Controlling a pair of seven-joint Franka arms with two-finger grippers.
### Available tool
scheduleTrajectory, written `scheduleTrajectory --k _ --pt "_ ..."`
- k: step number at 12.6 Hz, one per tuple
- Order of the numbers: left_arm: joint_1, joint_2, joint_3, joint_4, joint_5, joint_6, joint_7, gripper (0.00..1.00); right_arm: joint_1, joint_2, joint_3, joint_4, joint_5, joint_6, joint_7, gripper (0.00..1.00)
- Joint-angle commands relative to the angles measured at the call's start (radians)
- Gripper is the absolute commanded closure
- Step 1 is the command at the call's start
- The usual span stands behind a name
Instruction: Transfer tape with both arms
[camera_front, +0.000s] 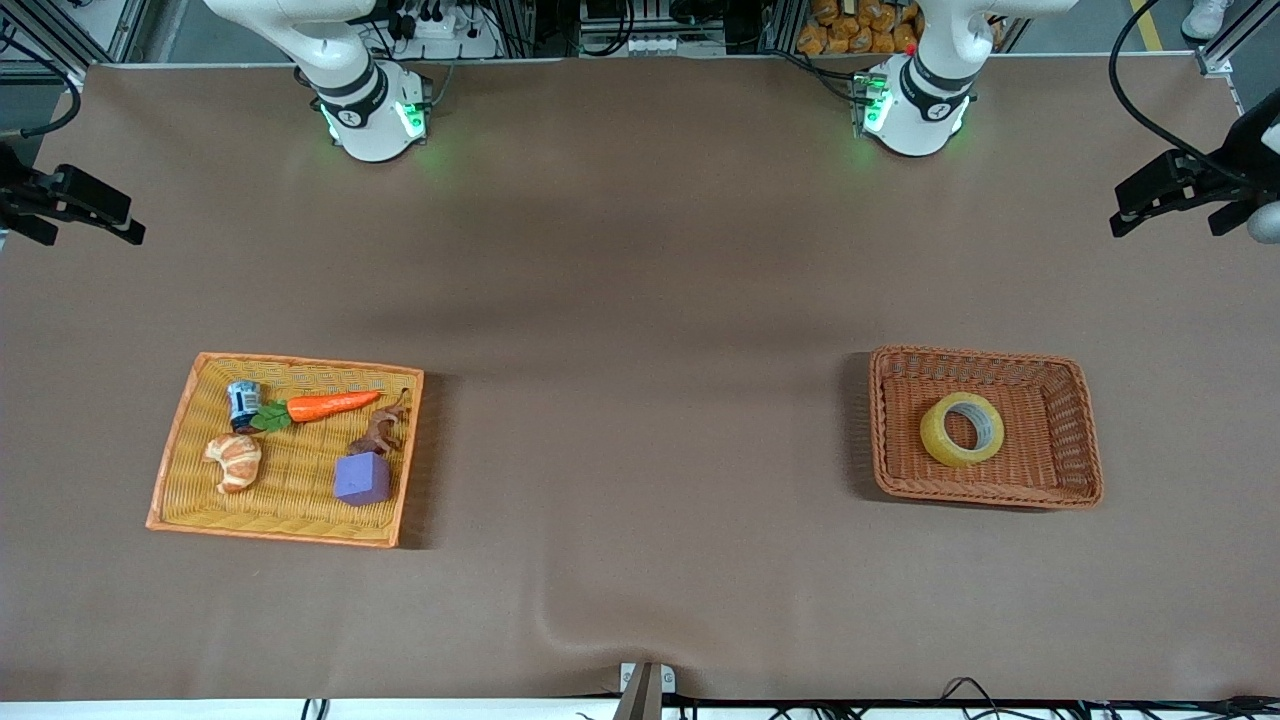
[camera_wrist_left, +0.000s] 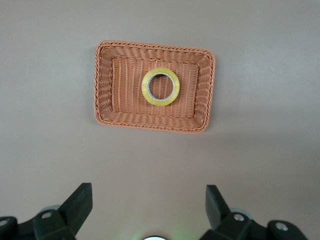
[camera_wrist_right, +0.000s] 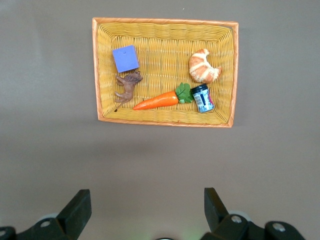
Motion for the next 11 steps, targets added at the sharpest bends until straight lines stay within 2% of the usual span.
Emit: scheduleTrajectory --k 1,11 --pt "-0.020 -0.026 0.012 -0.026 -0.005 -0.011 0.005 0.00 0.002 0.017 0.008 0.083 -0.023 -0.011 -0.004 0.00" --pt "-0.041 0.026 0.009 -0.015 0.033 -0.009 0.011 0.00 0.014 0.027 0.008 0.079 -0.017 -0.023 0.006 0.00"
